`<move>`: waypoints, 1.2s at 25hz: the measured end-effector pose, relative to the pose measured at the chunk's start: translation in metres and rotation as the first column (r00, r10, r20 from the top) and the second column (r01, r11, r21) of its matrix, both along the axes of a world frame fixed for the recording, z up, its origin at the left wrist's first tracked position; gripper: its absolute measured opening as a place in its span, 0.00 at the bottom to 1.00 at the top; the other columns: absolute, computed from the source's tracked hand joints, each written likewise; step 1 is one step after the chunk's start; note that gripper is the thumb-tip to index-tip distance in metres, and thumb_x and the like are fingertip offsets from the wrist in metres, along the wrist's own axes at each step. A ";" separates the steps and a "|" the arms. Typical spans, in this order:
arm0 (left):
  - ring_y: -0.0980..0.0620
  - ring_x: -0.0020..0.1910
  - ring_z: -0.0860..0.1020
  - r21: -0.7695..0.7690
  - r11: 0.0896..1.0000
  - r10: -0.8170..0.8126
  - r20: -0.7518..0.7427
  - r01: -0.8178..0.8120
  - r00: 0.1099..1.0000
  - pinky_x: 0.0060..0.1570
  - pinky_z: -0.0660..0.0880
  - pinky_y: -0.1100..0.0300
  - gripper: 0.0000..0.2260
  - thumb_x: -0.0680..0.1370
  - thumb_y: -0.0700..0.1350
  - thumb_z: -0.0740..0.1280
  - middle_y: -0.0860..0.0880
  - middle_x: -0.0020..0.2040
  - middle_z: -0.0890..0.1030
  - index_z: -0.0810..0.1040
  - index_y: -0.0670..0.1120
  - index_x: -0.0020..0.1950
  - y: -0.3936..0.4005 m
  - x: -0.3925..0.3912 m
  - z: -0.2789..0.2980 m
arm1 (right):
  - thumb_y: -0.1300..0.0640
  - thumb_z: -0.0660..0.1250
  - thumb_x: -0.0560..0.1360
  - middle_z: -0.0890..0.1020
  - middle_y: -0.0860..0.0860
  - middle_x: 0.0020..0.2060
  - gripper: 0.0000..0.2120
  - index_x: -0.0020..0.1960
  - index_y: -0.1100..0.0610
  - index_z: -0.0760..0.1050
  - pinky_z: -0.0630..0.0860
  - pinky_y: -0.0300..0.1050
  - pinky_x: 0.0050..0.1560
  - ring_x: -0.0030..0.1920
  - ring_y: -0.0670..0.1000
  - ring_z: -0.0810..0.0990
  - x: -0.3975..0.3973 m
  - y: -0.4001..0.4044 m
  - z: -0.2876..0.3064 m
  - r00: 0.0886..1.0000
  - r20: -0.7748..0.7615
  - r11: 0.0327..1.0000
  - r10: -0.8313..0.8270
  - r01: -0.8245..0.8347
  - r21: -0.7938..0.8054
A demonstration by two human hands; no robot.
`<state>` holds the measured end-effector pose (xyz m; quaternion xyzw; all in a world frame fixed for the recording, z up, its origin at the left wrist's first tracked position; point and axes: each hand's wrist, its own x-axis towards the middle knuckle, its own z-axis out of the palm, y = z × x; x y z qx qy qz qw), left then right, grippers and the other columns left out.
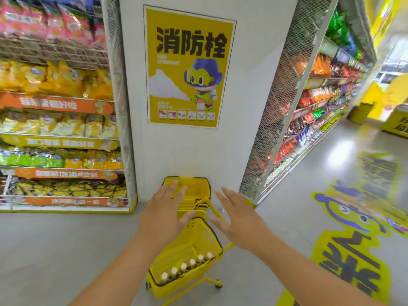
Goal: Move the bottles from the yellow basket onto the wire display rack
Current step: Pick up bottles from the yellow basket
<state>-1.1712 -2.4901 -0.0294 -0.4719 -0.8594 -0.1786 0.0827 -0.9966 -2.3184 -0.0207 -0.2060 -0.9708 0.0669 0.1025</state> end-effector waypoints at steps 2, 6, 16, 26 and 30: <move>0.46 0.82 0.51 0.006 1.000 0.003 0.031 -0.003 1.000 0.78 0.53 0.49 0.43 0.71 0.73 0.42 0.50 0.83 0.51 0.56 0.55 0.82 0.030 -0.026 -0.004 | 0.23 0.41 0.75 0.54 0.47 0.83 0.45 0.83 0.48 0.53 0.55 0.52 0.81 0.82 0.52 0.53 -0.024 0.028 0.001 1.000 0.022 1.000 0.020 -0.021 0.011; 0.43 0.79 0.63 -0.041 0.999 0.016 0.044 -0.014 0.999 0.73 0.65 0.46 0.38 0.74 0.71 0.50 0.47 0.80 0.64 0.68 0.53 0.78 0.095 -0.081 -0.003 | 0.24 0.37 0.72 0.50 0.45 0.83 0.46 0.84 0.47 0.49 0.42 0.38 0.78 0.83 0.49 0.48 -0.077 0.084 0.015 0.999 0.035 1.000 0.021 -0.021 -0.010; 0.43 0.81 0.56 -0.106 0.994 0.019 0.103 -0.008 0.995 0.77 0.61 0.43 0.37 0.75 0.71 0.51 0.46 0.82 0.58 0.64 0.53 0.80 0.206 -0.138 -0.055 | 0.22 0.33 0.73 0.53 0.49 0.83 0.49 0.84 0.50 0.51 0.55 0.52 0.81 0.83 0.52 0.51 -0.152 0.208 -0.038 0.992 0.093 0.994 0.079 -0.071 -0.083; 0.38 0.77 0.65 -0.320 0.883 0.422 0.215 -0.344 0.881 0.71 0.69 0.40 0.35 0.76 0.69 0.54 0.42 0.79 0.65 0.70 0.50 0.77 0.282 -0.134 -0.186 | 0.33 0.51 0.81 0.75 0.57 0.73 0.36 0.73 0.58 0.74 0.76 0.55 0.66 0.71 0.61 0.75 -0.227 0.326 -0.176 0.816 0.445 0.930 0.368 -0.320 -0.182; 0.38 0.78 0.64 -0.404 0.823 0.542 0.342 -0.400 0.768 0.70 0.70 0.39 0.37 0.75 0.69 0.54 0.42 0.79 0.66 0.70 0.49 0.77 0.303 -0.108 -0.262 | 0.34 0.55 0.76 0.77 0.58 0.71 0.36 0.70 0.59 0.77 0.81 0.57 0.60 0.68 0.61 0.79 -0.231 0.352 -0.255 0.655 0.577 0.869 0.488 -0.429 -0.247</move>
